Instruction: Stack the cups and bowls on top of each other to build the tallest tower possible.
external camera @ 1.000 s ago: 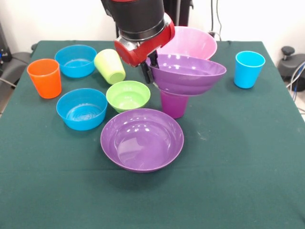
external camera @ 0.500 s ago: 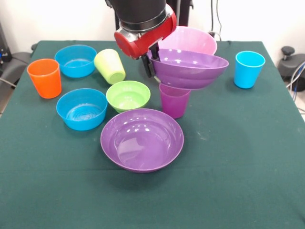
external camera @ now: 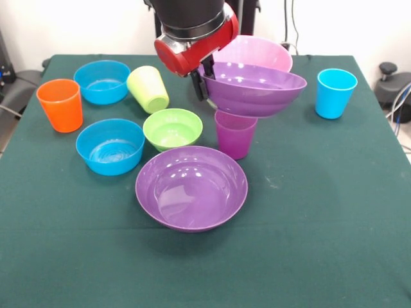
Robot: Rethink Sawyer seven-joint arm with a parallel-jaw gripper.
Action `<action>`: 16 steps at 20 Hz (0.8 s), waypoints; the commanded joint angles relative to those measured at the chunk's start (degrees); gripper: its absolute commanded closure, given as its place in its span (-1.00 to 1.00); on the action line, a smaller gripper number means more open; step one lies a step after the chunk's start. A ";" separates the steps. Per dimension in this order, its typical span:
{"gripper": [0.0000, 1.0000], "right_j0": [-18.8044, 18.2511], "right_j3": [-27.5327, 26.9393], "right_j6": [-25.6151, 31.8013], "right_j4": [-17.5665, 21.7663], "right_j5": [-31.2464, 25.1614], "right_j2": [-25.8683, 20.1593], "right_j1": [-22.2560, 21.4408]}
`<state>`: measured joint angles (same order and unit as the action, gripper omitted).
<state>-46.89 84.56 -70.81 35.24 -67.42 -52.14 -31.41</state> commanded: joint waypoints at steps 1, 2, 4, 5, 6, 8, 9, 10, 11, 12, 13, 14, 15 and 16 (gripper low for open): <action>1.00 3.13 1.36 9.96 3.99 -5.28 5.11 1.96; 1.00 3.24 1.34 9.91 4.24 -5.05 5.40 2.31; 1.00 3.78 1.07 9.75 5.75 -4.12 6.60 3.01; 1.00 3.75 1.13 9.97 5.91 -3.93 6.74 3.06; 1.00 3.90 1.17 10.11 6.51 -3.86 7.27 3.22; 1.00 4.31 0.98 10.02 6.74 -4.49 7.84 3.29; 1.00 4.52 0.79 9.93 6.86 -4.50 8.07 3.63; 1.00 4.68 0.73 9.77 7.18 -4.31 8.37 3.73; 1.00 4.89 0.50 9.79 7.41 -4.03 8.59 4.03; 1.00 4.94 0.41 9.91 7.66 -3.68 8.85 4.25; 1.00 5.02 0.23 9.95 7.82 -3.45 9.01 4.59; 1.00 5.10 0.20 9.94 8.13 -3.32 9.19 4.58; 1.00 5.14 0.19 10.03 8.25 -3.31 9.27 4.68; 1.00 5.18 0.14 10.13 8.38 -3.27 9.36 4.80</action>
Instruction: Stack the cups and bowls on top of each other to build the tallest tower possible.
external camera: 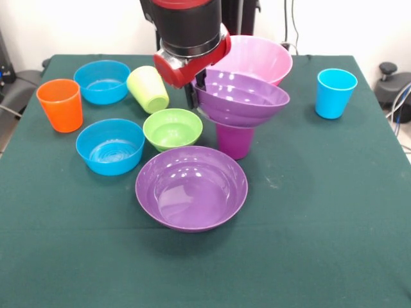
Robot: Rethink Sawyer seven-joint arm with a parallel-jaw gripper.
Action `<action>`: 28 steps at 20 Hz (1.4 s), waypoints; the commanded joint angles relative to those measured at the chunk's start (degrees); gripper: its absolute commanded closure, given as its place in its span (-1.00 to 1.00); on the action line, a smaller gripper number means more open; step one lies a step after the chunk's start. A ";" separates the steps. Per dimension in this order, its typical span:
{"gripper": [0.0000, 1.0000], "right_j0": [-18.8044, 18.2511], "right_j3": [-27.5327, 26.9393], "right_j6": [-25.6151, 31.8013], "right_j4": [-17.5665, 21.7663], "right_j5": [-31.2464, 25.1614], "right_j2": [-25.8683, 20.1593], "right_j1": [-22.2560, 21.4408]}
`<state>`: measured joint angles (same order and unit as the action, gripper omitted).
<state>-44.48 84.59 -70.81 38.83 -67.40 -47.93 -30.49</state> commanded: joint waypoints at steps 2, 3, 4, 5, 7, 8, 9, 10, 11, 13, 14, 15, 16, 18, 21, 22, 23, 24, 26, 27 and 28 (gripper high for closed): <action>1.00 2.89 -0.01 10.09 5.01 -2.86 5.41 4.32; 1.00 2.96 0.01 9.99 5.00 -2.50 5.50 4.50; 1.00 3.03 0.03 9.88 4.98 -2.13 5.58 4.67; 1.00 2.99 0.18 9.85 4.92 -1.96 5.61 4.66; 1.00 3.03 0.28 9.66 4.69 -1.63 5.63 4.82; 1.00 3.01 0.26 9.53 4.60 -1.47 5.64 4.89; 1.00 2.89 0.26 9.50 4.60 -1.09 5.64 5.17; 1.00 2.77 0.41 9.48 4.47 -0.90 5.55 5.22; 1.00 2.53 0.76 9.53 4.39 -0.75 5.55 5.10; 1.00 2.33 1.17 9.43 3.89 -0.62 5.27 4.93; 1.00 1.93 1.53 9.50 3.26 -0.21 4.77 4.85; 1.00 1.84 1.72 9.47 2.94 -0.13 4.55 4.77; 1.00 1.53 2.10 9.64 2.41 -0.31 4.20 4.43; 1.00 1.32 2.47 9.47 1.63 -0.42 3.80 4.01; 1.00 1.06 2.62 9.52 0.56 -1.18 3.39 3.26; 1.00 0.88 2.70 9.56 -0.03 -1.68 3.15 2.81; 1.00 1.05 2.15 9.60 0.04 -1.72 3.30 3.27; 1.00 1.02 2.04 9.57 -0.30 -2.13 3.25 3.00; 1.00 1.03 1.74 9.59 -0.80 -2.47 3.10 2.96; 1.00 1.19 1.57 9.52 -1.40 -3.01 2.77 2.59; 1.00 1.01 1.58 9.56 -2.14 -3.56 2.39 2.10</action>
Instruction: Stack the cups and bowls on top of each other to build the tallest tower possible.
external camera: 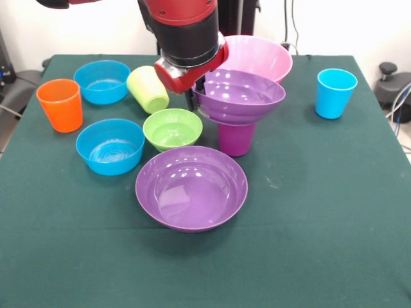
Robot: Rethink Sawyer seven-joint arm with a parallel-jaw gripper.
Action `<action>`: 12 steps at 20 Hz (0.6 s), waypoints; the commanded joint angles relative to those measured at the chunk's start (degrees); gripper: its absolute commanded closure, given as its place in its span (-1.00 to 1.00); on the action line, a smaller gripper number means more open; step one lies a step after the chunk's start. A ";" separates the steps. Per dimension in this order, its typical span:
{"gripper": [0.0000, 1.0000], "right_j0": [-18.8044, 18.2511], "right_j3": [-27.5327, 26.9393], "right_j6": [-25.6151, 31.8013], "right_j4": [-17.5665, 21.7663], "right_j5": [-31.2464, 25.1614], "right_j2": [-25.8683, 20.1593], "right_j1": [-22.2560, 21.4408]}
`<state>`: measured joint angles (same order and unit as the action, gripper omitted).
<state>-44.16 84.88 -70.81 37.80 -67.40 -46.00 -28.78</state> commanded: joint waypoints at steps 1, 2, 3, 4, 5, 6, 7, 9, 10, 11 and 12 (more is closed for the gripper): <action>1.00 0.90 0.95 9.56 -1.20 -3.77 0.53 0.68; 1.00 0.90 0.83 9.63 -1.60 -4.23 0.45 0.45; 1.00 0.94 0.81 9.67 -1.65 -4.24 0.52 0.52; 1.00 0.84 0.88 9.87 -1.79 -4.29 0.52 0.46; 1.00 0.80 0.99 9.92 -1.94 -4.15 0.53 0.38; 1.00 0.70 1.19 9.99 -2.20 -4.19 0.46 0.23; 1.00 0.89 0.94 9.95 -2.39 -4.32 0.46 0.26; 1.00 0.89 1.11 9.93 -2.93 -4.67 0.36 -0.05; 1.00 0.79 1.33 9.95 -3.17 -4.69 0.20 -0.20; 1.00 0.70 1.61 9.94 -3.31 -4.56 0.15 -0.31; 1.00 0.67 2.00 9.79 -3.57 -4.59 0.03 -0.61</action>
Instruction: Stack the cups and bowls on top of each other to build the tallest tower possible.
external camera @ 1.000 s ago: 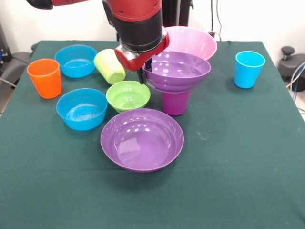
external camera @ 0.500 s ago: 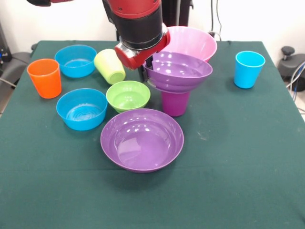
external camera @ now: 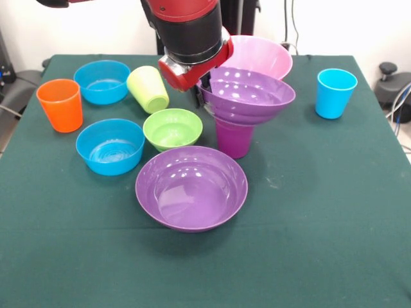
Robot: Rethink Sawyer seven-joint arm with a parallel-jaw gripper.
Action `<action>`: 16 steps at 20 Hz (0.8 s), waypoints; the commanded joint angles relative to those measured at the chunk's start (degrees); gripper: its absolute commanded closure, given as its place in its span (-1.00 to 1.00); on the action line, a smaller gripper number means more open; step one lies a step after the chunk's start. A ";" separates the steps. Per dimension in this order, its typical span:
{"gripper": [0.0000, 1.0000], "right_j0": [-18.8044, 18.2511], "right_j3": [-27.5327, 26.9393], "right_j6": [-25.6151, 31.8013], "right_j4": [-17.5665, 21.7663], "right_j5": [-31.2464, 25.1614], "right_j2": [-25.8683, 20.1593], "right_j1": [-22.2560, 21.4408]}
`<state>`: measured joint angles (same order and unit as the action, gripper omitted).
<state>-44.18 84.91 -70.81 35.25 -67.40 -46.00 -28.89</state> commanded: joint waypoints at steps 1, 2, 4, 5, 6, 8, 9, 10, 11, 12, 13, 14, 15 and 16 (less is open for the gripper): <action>1.00 0.56 2.33 9.76 -1.33 -4.73 -0.08 -0.84; 1.00 0.53 2.61 9.64 -1.65 -4.92 -0.20 -1.16; 1.00 0.38 3.04 9.71 -2.09 -5.07 -0.39 -1.66; 1.00 0.31 3.17 9.84 -2.26 -5.31 -0.41 -1.88; 1.00 0.29 3.34 9.89 -2.37 -5.34 -0.40 -2.06; 1.00 0.28 3.60 10.15 -2.46 -5.15 -0.29 -2.13; 1.00 0.35 3.65 10.21 -2.36 -4.82 -0.23 -1.92; 1.00 0.41 3.70 10.27 -2.25 -4.48 -0.16 -1.71; 1.00 0.47 3.74 10.26 -2.18 -4.28 -0.07 -1.57; 1.00 0.58 3.73 10.28 -2.12 -4.18 -0.01 -1.42; 1.00 0.34 4.18 10.28 -2.09 -3.84 -0.03 -1.52; 1.00 0.28 4.38 10.43 -1.98 -3.83 0.03 -1.55; 1.00 0.33 4.27 10.53 -1.59 -3.53 0.23 -1.27; 1.00 0.37 4.16 10.64 -1.19 -3.24 0.43 -0.99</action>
<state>-44.37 85.91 -70.81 33.18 -67.40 -46.04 -31.07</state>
